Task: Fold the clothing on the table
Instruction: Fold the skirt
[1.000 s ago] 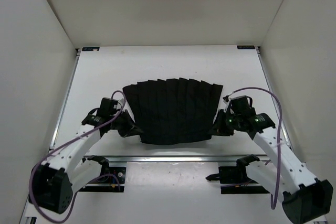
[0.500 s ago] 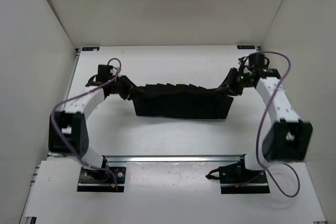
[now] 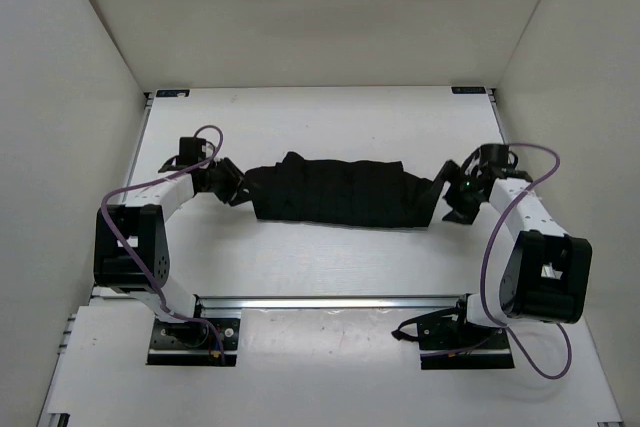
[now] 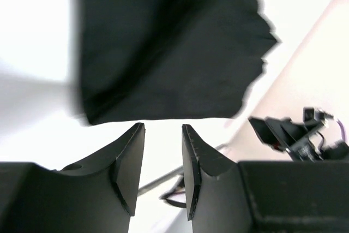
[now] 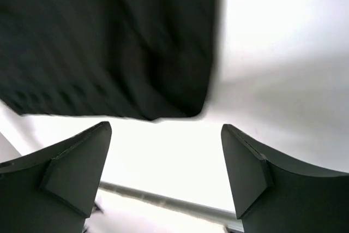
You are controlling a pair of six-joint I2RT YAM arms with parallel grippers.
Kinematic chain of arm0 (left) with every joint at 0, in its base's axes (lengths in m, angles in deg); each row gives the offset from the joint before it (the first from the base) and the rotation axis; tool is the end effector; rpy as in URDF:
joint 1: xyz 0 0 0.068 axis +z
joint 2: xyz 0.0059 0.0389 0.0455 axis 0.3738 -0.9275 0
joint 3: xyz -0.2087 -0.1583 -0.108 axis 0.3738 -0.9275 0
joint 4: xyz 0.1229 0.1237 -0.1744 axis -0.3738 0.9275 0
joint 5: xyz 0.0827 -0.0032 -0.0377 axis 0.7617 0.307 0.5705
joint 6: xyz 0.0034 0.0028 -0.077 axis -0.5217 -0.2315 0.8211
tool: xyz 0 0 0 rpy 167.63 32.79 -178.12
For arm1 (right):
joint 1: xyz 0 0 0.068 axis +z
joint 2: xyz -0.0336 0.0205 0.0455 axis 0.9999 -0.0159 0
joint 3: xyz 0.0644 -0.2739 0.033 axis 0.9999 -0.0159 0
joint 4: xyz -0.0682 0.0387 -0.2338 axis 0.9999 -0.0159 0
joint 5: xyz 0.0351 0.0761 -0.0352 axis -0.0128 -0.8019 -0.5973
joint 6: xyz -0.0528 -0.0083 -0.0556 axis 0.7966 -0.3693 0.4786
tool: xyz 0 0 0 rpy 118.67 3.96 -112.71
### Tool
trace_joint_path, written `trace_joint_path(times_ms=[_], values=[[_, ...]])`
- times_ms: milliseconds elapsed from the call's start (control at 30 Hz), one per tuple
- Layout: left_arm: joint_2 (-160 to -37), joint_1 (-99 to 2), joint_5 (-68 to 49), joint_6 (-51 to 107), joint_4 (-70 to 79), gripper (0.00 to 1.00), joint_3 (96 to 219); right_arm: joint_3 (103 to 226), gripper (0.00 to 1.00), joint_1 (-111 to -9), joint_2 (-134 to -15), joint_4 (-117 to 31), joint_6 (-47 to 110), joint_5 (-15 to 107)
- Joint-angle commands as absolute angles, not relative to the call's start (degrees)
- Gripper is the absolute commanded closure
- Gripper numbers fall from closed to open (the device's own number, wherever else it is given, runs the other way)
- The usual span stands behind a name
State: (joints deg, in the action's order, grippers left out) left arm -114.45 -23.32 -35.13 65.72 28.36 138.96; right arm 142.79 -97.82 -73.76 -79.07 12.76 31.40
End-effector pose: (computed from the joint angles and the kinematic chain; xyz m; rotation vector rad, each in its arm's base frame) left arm 0.3096 -0.0441 0.1859 -0.8824 2.5695 -1.0677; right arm 0.2681 -0.0162 0.2156 0.6722 2.5924 0.6063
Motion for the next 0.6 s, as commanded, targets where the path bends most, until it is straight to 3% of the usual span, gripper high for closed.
trace_joint_path(times_ms=[0,267,367,400,433,467,500,567], values=[[-111.47,-23.79,-27.43,59.58,33.16,0.56,135.17,135.59,0.21,-98.14,-71.76,-72.64,9.27,29.72],[-117.88,-28.01,-20.39,58.34,33.17,0.53,135.43,128.19,0.25,-95.86,-73.68,-61.75,4.52,28.58],[-119.73,-29.94,-19.24,60.71,30.71,0.53,136.57,128.72,0.51,-96.12,-77.38,-58.67,3.91,26.56],[-120.52,-30.73,-18.88,61.06,30.53,0.6,137.53,128.81,0.61,-96.21,-78.08,-58.32,3.91,26.99],[-121.57,-31.0,-19.14,61.5,30.01,0.74,138.41,129.07,0.66,-96.81,-78.17,-57.96,4.08,27.08],[-121.93,-31.79,-19.06,62.03,29.39,0.8,139.02,128.99,0.88,-97.95,-78.0,-57.61,4.69,27.51],[-122.8,-32.66,-19.41,62.64,28.6,0.95,139.2,129.33,1.0,-98.66,-77.74,-58.13,5.74,27.6],[-123.07,-34.51,-19.93,63.69,27.8,1.0,139.82,132.21,1.0,-102.16,-78.96,-60.32,8.64,26.38]])
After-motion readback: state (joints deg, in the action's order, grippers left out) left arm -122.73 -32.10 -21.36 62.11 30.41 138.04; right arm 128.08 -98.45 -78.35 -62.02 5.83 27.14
